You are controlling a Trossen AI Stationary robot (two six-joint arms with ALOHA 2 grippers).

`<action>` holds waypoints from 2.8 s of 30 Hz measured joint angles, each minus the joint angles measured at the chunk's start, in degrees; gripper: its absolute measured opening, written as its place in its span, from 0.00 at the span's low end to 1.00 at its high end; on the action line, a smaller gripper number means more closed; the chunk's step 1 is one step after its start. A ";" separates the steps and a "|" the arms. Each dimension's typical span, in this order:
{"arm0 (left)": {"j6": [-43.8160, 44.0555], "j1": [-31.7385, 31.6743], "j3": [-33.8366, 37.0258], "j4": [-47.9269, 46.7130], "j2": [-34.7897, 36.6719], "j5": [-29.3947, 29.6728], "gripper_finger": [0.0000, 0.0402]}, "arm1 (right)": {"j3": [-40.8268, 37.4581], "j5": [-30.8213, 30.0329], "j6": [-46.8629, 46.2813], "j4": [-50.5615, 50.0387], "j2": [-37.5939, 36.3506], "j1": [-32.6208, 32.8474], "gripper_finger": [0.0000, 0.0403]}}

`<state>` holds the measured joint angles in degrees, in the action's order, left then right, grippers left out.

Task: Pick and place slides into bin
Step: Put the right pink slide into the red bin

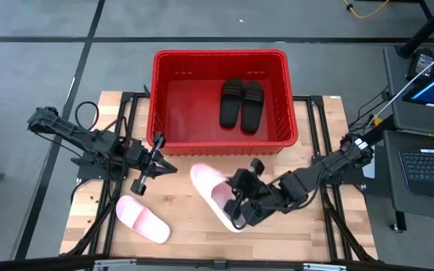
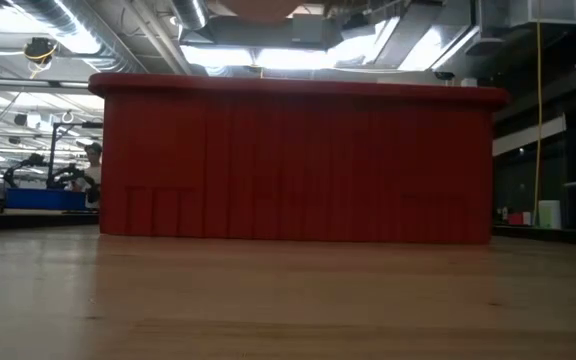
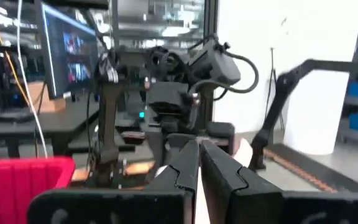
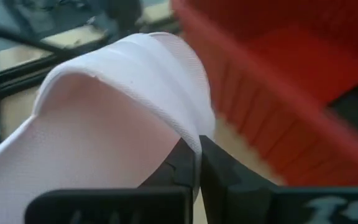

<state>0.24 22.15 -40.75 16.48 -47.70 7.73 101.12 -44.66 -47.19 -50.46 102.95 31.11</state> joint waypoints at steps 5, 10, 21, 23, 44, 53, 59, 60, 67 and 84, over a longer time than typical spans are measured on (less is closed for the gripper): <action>-0.74 1.22 -2.93 -3.48 -0.41 4.62 0.03 | 5.17 -5.31 7.10 -4.28 0.55 -2.21 0.03; -2.93 3.65 -10.60 -16.24 -3.16 15.39 0.03 | 8.33 -7.28 9.48 -9.07 0.55 -4.21 0.03; -6.59 4.29 -27.90 -35.88 -14.47 27.83 0.11 | 8.46 -16.52 15.76 -10.84 0.55 -8.74 0.03; -9.13 3.97 -30.04 -36.18 -16.78 28.13 0.14 | 8.46 -18.66 17.52 -10.62 0.55 -9.75 0.03; -19.46 -8.94 -42.91 -39.60 -33.75 31.18 0.33 | 8.44 -20.38 25.53 -10.64 0.53 -14.77 0.03; -19.49 -14.00 -42.95 -38.52 -35.69 31.15 0.33 | 8.37 -20.42 26.46 -10.78 0.51 -14.84 0.03; -19.72 -15.47 -42.95 -38.24 -35.69 30.92 0.31 | 8.37 -20.40 26.87 -10.77 0.49 -14.84 0.03; -20.21 -15.64 -42.95 -38.24 -35.69 30.91 0.30 | 8.37 -20.40 26.87 -10.77 0.49 -14.84 0.03; -23.99 -15.96 -42.95 -38.38 -35.69 30.91 0.20 | 8.35 -20.38 28.03 -10.73 0.49 -14.84 0.03; -31.71 -16.88 -42.82 -38.90 -36.06 35.53 0.02 | 8.37 -20.56 28.29 -9.31 0.33 -14.55 0.13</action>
<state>-31.47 5.27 -83.57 -22.41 -83.77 43.25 109.49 -65.22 -18.90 -59.77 103.28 16.56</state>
